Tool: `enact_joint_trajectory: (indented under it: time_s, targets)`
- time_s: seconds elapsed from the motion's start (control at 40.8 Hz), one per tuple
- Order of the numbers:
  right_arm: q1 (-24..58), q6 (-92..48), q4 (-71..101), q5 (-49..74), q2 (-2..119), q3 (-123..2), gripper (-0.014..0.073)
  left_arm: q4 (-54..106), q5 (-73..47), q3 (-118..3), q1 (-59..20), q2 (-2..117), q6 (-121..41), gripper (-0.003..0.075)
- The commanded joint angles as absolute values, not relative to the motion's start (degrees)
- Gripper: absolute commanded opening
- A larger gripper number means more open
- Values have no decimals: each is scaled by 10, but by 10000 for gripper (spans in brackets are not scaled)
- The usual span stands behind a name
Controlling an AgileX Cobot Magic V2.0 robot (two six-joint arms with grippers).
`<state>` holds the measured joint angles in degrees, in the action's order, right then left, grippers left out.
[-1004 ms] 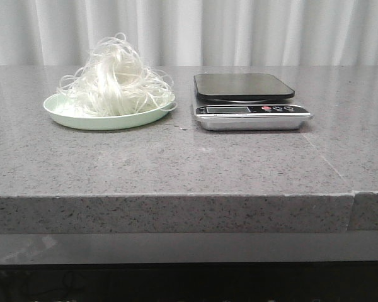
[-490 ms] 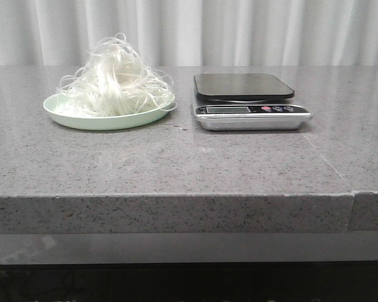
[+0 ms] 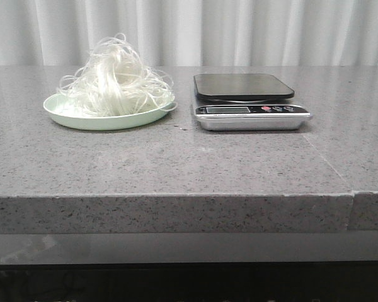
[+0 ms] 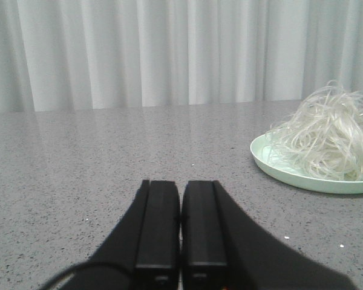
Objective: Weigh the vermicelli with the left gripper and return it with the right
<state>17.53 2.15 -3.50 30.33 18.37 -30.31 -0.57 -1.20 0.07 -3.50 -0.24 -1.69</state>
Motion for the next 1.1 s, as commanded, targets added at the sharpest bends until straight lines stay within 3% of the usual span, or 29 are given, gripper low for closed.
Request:
enact_joint_trajectory:
  time_s: [0.0, 0.171, 0.441, 1.077]
  targets:
    - [126, 20, -42, 165, 140, -250, 150, 0, 33, 6, -38, -15, -11, 142]
    - [53, 20, -42, 64, 68, -130, 150, 0, 33, 6, -38, -15, -11, 142]
    - [5, 20, -42, 21, 24, -32, 150, 0, 33, 6, -38, -14, -11, 142]
    - [3, 20, -42, 0, -15, 11, 150, 0, 33, 6, -38, -14, -11, 142]
